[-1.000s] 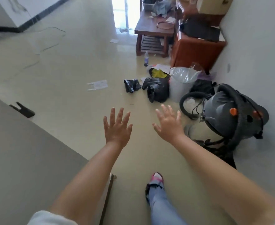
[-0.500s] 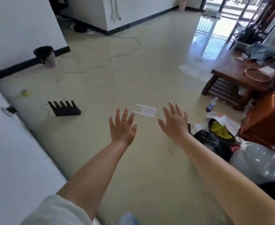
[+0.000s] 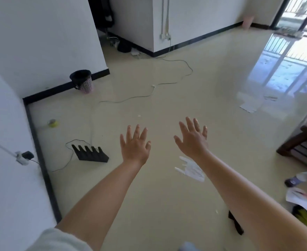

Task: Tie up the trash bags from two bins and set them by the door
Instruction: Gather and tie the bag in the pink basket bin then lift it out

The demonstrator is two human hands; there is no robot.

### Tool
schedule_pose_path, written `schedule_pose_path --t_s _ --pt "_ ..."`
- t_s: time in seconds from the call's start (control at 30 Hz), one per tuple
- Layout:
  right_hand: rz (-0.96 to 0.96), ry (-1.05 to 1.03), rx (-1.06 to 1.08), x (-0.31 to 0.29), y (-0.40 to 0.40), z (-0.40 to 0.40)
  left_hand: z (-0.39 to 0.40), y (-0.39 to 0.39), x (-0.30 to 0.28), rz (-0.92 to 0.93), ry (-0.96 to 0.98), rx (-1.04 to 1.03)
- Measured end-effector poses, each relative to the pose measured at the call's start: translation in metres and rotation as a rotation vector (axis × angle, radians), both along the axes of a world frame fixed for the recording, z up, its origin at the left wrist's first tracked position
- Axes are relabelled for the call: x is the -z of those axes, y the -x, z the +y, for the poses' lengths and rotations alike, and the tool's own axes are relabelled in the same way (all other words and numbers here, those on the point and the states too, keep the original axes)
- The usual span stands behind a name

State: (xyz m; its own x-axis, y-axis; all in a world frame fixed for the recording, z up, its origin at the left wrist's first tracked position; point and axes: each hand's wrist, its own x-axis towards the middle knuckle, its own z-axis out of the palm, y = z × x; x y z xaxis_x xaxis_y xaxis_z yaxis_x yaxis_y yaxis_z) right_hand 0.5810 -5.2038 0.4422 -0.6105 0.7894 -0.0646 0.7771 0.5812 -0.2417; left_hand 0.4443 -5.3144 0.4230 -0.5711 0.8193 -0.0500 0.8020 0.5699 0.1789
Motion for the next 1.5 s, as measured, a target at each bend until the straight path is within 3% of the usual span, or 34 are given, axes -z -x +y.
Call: schedule_pose_path --t_s 0.47,0.83,1.17,1.5 --pt "-0.053 -0.003 -0.306 0.011 0.293 0.314 0.268 0.262 0.001 0.013 0.002 -0.296" --pt "-0.074 0.008 -0.468 0.028 0.583 0.461 0.386 0.525 0.029 -0.007 0.127 -0.472" --pt "-0.111 -0.004 -0.453 0.029 0.807 0.594 0.508 0.761 0.027 -0.016 0.104 -0.522" --pt "-0.147 -0.031 -0.624 0.033 1.071 0.710 0.606 0.999 0.033 -0.044 0.102 -0.722"
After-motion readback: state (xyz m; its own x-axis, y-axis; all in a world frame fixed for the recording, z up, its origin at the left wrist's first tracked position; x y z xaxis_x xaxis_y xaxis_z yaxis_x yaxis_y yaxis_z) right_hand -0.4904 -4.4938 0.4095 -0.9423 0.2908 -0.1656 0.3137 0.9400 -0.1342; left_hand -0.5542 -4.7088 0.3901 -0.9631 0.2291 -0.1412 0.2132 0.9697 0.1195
